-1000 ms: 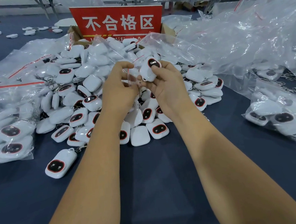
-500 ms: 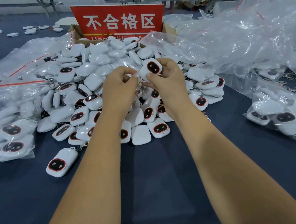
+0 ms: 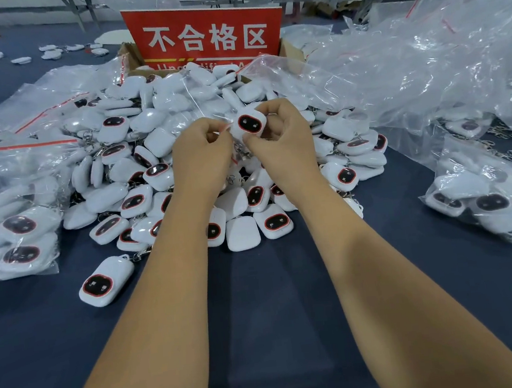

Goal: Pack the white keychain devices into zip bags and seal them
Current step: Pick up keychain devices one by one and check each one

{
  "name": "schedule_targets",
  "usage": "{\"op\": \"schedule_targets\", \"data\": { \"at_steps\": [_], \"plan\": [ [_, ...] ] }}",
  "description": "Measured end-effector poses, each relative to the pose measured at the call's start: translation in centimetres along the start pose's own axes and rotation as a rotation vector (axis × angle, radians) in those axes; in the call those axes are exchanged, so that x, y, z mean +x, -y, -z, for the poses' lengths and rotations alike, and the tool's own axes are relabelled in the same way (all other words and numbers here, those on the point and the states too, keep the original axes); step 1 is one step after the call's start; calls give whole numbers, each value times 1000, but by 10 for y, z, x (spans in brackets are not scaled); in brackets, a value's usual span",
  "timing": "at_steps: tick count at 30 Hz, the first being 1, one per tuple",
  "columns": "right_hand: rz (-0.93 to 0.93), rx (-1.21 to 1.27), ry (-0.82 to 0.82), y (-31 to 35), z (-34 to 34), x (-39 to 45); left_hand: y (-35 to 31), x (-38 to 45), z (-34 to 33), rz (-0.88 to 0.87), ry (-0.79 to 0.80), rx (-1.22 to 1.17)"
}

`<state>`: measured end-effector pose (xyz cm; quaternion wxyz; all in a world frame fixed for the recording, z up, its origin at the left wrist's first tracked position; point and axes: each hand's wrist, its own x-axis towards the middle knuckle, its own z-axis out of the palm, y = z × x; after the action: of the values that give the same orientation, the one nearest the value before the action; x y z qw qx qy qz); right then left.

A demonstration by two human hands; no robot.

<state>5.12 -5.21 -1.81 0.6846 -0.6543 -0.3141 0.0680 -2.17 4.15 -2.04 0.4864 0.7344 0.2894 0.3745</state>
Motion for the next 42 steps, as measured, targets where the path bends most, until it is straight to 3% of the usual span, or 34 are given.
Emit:
{"op": "schedule_targets", "data": {
  "at_steps": [5,10,23,27,31,42],
  "plan": [
    [257,-363,-128,-5,-3,0,-6,-3,3,-35,-89,-75],
    [119,-145,-60,-5,-2,0,-10,-4,4,-128,-139,-156],
    [229,-394,-62,-8,-3,-1,-8,-3,5,-267,-221,-140],
    [234,-457,-83,-9,-3,0,-10,-7,5,-326,-167,-167],
    [214,-512,-102,-6,-2,-1,-12,-10,3,-317,-81,-196],
    [193,-527,-49,-2,0,-5,-9,-6,1,-224,-43,-138]
  ]
}}
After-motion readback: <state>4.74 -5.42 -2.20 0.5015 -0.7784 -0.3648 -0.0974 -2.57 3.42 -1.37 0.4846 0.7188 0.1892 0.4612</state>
